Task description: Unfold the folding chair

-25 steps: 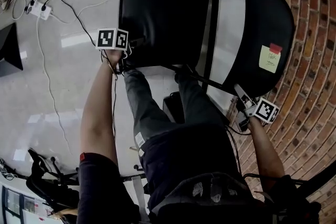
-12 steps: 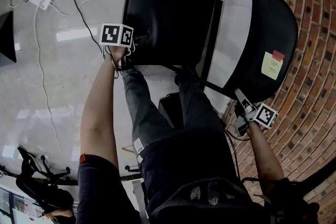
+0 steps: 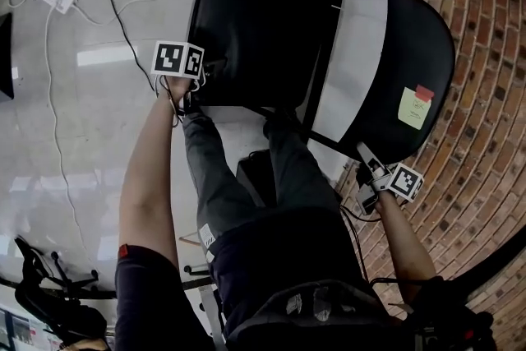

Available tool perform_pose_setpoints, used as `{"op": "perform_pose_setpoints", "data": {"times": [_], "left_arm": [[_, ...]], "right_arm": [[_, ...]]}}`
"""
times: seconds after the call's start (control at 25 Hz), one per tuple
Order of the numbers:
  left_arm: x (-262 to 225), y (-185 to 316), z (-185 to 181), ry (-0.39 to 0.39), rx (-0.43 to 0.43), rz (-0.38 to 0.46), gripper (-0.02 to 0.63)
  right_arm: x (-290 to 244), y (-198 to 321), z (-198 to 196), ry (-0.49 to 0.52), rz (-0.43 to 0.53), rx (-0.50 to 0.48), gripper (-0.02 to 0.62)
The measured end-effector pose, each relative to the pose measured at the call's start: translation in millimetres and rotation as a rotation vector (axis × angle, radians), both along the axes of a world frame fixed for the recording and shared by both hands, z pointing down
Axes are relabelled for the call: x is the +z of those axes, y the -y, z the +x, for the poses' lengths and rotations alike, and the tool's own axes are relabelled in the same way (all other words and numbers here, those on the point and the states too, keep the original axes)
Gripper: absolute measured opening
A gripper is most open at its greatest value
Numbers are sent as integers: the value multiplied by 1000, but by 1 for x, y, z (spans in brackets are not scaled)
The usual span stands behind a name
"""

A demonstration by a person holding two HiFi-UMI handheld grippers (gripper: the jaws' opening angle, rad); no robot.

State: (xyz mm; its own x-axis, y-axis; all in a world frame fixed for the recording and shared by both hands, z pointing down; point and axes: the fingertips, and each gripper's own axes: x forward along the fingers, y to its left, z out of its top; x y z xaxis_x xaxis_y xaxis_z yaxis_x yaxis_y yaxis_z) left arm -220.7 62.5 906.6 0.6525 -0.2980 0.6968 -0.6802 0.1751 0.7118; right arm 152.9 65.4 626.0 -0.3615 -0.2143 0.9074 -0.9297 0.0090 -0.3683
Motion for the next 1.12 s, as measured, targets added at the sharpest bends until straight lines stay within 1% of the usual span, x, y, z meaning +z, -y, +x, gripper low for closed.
{"op": "perform_pose_setpoints", "data": {"times": [0.04,0.08,0.16,0.2,0.24,0.28,0.32,0.4,0.52,0.6,0.68,0.76,0.92,1.0,1.12], "left_arm": [[0,-4,-6,12,-4,-10,485],[-2,-7,-12,28,-21,-17,485],[-12,-10,-24,47,-101,-8,483],[-18,-11,-29,38,-155,-5,482],[-23,-15,-35,23,-203,-10,480],[-28,-19,-42,11,-236,-18,477],[-33,-24,-50,8,-250,-24,474],[-45,-35,-64,23,-240,-26,469],[-66,-50,-78,54,-226,-40,459],[-83,-50,-87,66,-243,-46,453],[-102,-37,-97,85,-250,-27,449],[-124,-20,-103,113,-226,7,448],[-170,1,-99,174,-182,55,440],[-195,11,-95,193,-184,85,437],[-228,18,-88,214,-200,133,399]], "right_arm": [[2,-2,8,-62,-15,10,153],[4,-3,9,-84,-28,30,158],[4,-2,1,-58,-32,70,183],[3,-2,1,-69,-33,79,198],[3,-2,2,-92,-36,80,220],[4,-2,3,-117,-40,77,257],[4,-2,3,-140,-42,71,293],[-3,1,4,-189,-31,52,352],[-30,8,21,-262,17,42,384],[-48,17,32,-276,58,66,396],[-60,29,36,-257,100,99,403],[-65,37,38,-232,136,124,405],[-71,49,48,-191,176,159,405],[-72,56,50,-181,187,151,405],[-73,67,50,-174,219,122,408]]}}
